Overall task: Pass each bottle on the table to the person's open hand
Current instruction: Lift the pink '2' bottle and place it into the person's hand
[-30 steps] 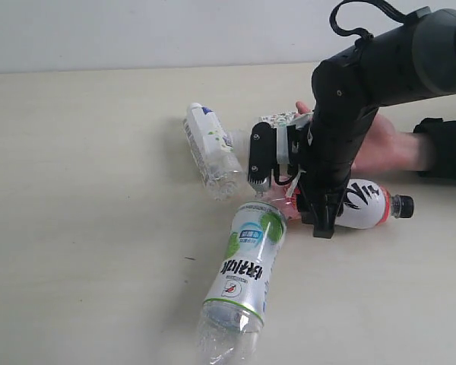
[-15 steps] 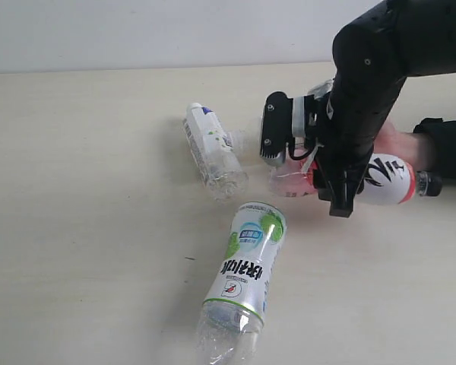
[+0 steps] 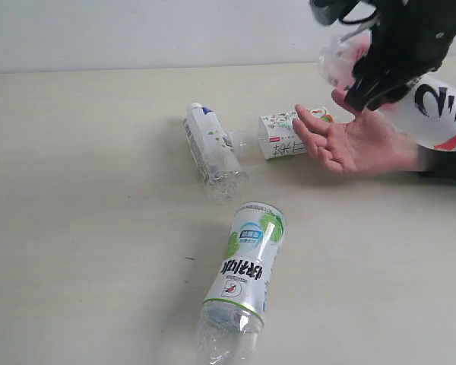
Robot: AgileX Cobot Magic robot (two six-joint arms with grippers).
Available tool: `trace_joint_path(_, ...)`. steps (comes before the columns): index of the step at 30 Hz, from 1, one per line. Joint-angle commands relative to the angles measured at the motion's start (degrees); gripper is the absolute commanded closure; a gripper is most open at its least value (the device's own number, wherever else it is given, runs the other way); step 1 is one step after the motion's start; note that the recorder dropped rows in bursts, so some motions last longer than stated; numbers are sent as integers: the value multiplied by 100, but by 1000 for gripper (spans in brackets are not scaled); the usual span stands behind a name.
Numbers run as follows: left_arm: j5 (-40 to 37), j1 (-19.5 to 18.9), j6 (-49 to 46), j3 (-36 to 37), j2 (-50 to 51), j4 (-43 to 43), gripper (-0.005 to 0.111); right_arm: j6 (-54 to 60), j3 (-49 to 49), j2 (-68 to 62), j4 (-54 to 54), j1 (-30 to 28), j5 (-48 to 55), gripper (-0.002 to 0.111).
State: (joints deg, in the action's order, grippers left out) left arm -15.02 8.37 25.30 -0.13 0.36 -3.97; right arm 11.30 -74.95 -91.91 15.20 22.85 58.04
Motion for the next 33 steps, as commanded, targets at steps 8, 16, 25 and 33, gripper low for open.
trace_joint_path(8, 34, 20, -18, 13, -36, -14, 107, -957, -1195, -1653, -1921, -1081, 519, 108)
trace_joint_path(16, 34, 20, -18, 13, -36, -14, 107, -1130, -1277, -2098, -1910, -1081, 480, 108)
trace_joint_path(25, 34, 20, -18, 13, -36, -14, 107, -1130, -1277, -2147, -1866, -1081, 587, 87)
trace_joint_path(33, 34, 20, -18, 13, -36, -14, 107, -1130, -1277, -2147, -1866, -1081, 618, 42)
